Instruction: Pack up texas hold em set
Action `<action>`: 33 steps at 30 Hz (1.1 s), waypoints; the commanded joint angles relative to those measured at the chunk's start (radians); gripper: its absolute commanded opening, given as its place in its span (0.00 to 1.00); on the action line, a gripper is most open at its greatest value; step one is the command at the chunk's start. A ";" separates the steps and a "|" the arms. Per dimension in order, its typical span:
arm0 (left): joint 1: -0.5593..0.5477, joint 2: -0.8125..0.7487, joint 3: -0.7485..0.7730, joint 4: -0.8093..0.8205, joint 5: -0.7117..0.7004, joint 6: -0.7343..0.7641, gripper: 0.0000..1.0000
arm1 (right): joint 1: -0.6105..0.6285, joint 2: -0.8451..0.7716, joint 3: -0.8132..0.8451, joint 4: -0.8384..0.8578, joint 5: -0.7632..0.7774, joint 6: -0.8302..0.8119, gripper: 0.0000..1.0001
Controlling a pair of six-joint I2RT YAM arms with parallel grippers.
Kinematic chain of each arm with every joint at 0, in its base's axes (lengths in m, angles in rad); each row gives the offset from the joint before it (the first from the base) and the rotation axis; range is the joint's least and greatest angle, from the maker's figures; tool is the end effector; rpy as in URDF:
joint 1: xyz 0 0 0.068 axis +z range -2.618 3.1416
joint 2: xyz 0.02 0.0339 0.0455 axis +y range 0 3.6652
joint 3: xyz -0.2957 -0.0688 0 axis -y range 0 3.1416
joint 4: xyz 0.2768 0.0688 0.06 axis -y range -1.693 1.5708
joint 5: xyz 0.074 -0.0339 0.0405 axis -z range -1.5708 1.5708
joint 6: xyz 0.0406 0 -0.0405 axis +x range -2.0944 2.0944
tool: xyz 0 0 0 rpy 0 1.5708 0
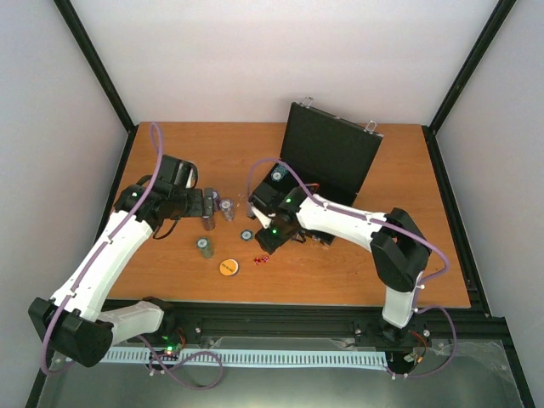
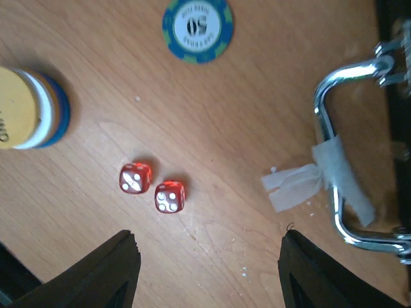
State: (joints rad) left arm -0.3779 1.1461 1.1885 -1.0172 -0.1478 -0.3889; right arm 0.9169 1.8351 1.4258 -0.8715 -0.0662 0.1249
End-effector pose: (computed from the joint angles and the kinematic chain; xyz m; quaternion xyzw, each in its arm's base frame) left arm 0.2218 -0.0816 0.3601 -0.0269 0.9532 -0.0441 0.2979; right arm 0.2459 0.3253 0.2341 -0.3859 0.9106 0.1003 0.1090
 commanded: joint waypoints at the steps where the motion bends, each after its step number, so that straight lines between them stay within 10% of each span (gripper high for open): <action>1: 0.002 -0.020 -0.001 0.010 0.013 -0.005 1.00 | 0.016 -0.026 -0.063 0.047 -0.047 0.022 0.61; 33: 0.002 -0.014 -0.004 0.006 -0.007 -0.014 1.00 | 0.069 0.142 -0.090 0.107 -0.048 -0.006 0.57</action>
State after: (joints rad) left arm -0.3779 1.1427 1.1843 -1.0176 -0.1455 -0.3916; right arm 0.9775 1.9514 1.3247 -0.7822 -0.1287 0.1276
